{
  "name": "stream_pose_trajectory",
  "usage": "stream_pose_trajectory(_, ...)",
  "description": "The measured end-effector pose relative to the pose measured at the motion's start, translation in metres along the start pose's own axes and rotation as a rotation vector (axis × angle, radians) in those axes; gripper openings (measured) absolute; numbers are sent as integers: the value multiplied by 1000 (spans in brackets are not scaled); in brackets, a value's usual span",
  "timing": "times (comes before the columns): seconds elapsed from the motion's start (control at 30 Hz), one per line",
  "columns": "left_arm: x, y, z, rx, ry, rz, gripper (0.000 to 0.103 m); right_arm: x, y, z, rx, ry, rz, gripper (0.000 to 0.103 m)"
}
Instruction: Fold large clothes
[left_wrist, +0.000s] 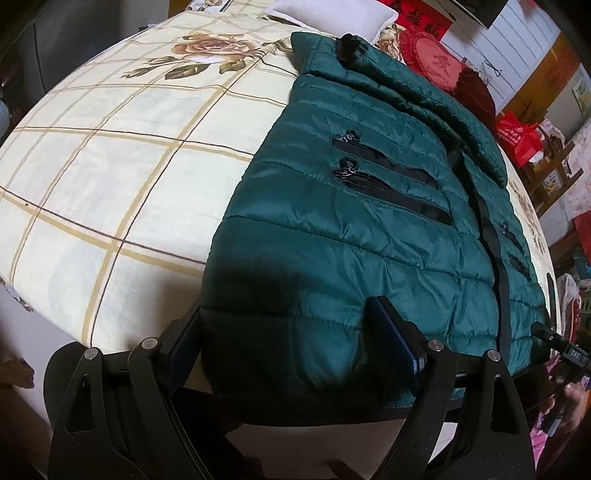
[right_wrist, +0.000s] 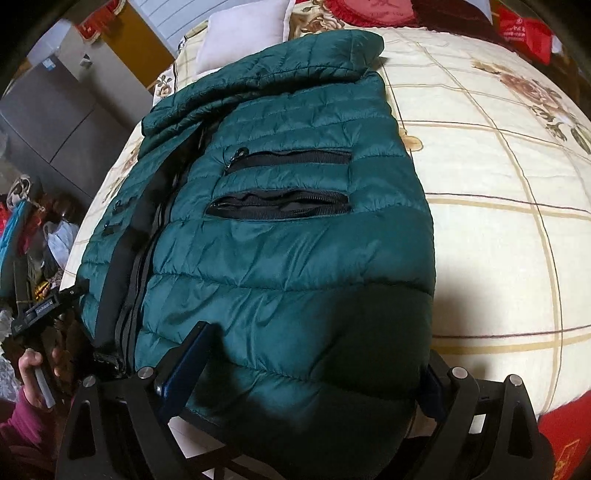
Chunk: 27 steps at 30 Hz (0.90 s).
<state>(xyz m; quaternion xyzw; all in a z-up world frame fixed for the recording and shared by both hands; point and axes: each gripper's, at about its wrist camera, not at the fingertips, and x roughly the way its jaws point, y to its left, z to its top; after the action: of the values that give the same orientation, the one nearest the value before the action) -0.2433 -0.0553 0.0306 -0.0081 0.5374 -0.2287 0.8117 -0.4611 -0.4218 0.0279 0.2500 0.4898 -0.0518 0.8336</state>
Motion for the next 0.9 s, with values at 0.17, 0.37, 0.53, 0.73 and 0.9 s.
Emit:
stream_pose_trajectory(0.17,1,-1,1,6,-2,12,87,-6,3,0,-9,-34,49,94)
stream_pose_trajectory(0.37,1,-2,1,7,0,20,88,3,13,0,-85,-14,17,87)
stream_pose_trajectory(0.53,3,-5,0,10,-7,35,89,1,10,-1,-71,-60,35,68)
stream_pose_trajectory(0.73,3,-12,-2,45,-3,14,81,-2,5,0,-83,-69,52,42)
stream_pose_trajectory(0.9,-3,-16,-4,67,-26,23,47,-8,0,2,-69,-80,82,33)
